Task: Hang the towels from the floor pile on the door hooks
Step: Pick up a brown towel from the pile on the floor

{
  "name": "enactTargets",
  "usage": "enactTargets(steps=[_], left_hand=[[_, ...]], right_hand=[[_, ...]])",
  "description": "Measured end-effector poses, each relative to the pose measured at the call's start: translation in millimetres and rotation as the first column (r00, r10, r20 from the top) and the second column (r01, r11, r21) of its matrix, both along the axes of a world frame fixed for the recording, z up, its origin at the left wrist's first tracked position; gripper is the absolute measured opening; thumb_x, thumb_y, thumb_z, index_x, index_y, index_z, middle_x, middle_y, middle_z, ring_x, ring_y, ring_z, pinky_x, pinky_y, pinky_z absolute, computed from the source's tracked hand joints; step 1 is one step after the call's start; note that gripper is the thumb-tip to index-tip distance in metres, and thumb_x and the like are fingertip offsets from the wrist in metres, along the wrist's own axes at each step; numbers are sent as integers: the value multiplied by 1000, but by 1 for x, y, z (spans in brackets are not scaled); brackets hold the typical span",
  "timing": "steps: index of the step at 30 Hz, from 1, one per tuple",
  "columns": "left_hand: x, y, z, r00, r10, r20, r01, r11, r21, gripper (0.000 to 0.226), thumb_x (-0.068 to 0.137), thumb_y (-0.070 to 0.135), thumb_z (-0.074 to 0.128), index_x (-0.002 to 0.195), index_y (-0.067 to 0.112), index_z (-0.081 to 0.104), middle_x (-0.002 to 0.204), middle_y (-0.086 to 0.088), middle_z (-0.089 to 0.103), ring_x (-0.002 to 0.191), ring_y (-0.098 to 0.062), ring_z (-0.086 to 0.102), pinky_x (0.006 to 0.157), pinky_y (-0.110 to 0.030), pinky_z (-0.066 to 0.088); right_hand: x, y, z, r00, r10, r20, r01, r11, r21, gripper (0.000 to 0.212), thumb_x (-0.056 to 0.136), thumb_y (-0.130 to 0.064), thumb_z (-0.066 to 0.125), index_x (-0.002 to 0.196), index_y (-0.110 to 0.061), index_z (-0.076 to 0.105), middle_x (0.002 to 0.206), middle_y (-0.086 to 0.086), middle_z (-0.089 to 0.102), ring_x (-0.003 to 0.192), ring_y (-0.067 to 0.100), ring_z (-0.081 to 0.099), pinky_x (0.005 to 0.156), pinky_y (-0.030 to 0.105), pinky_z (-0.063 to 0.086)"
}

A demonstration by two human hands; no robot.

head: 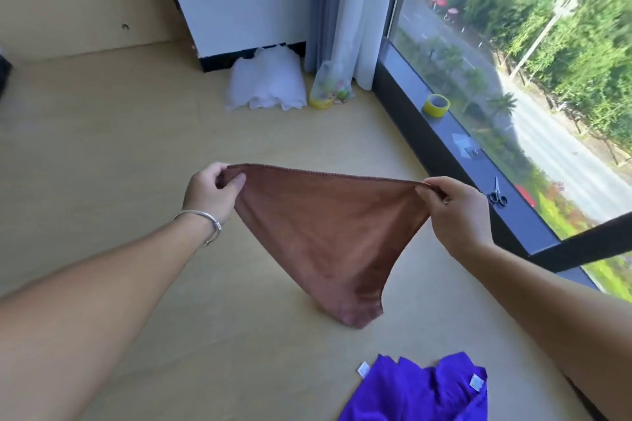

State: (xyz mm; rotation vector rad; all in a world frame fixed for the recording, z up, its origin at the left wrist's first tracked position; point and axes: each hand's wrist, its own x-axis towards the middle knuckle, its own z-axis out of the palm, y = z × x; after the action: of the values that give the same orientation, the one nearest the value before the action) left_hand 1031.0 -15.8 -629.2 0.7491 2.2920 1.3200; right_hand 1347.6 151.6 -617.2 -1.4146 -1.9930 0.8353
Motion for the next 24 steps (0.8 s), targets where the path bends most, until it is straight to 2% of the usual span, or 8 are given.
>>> enactTargets(steps=[5,9,11,15,17,19,22,24], left_hand=[[-47,-29,71,998,44,-51,-39,996,86,20,86,13,66,75,28,61,71,8,65,63,-12,56,57,-14,43],[-65,-67,99,996,62,-69,-56,994,91,17,85,14,67,76,27,63,73,8,66,65,-11,57,64,-23,44],[-66,-91,102,996,52,-74,-47,997,60,16,85,15,69,78,28,64,74,8,67,66,-10,57,65,-22,44],[-50,-155,86,999,17,-47,-19,999,-43,16,84,15,69,78,29,66,74,12,70,66,-3,60,59,-9,42],[-32,-188,70,1000,-4,-11,3,994,-109,18,85,12,69,77,28,66,72,17,70,68,-3,61,62,-13,43],[-9,-222,52,1000,0,27,4,986,-167,20,83,7,70,76,25,65,67,18,68,67,-11,59,64,-21,42],[30,-266,23,997,14,73,3,974,-228,21,79,3,74,71,20,64,60,16,64,57,-8,52,54,-15,38],[54,-290,2,994,23,105,6,964,-265,20,77,3,76,69,18,64,57,15,63,49,-2,47,49,-13,35]], right_hand=[[-54,-6,59,997,59,-43,-58,998,36,11,88,-27,62,82,-33,68,73,-16,65,74,-2,58,62,18,40],[-75,-26,80,993,115,-32,-114,993,40,8,88,-28,64,85,-32,70,76,-15,66,74,5,58,64,24,41],[-76,-40,82,989,144,-19,-143,989,31,7,87,-28,65,86,-29,72,76,-16,66,74,6,59,66,26,43],[-58,-82,65,977,213,25,-211,976,-53,9,87,-31,65,80,-33,70,67,-17,63,65,4,56,58,24,39],[-41,-106,49,962,259,90,-249,963,-106,9,87,-33,65,79,-33,69,66,-17,63,63,2,56,55,22,36],[-21,-134,30,940,311,143,-291,946,-144,11,87,-31,66,77,-33,68,66,-16,63,64,1,56,55,22,37],[12,-176,-1,921,348,176,-313,929,-199,16,86,-29,68,72,-36,65,63,-17,62,63,-2,55,54,14,36],[32,-200,-25,905,371,209,-318,915,-248,18,86,-30,68,71,-37,64,61,-16,61,61,-1,54,54,15,37]])
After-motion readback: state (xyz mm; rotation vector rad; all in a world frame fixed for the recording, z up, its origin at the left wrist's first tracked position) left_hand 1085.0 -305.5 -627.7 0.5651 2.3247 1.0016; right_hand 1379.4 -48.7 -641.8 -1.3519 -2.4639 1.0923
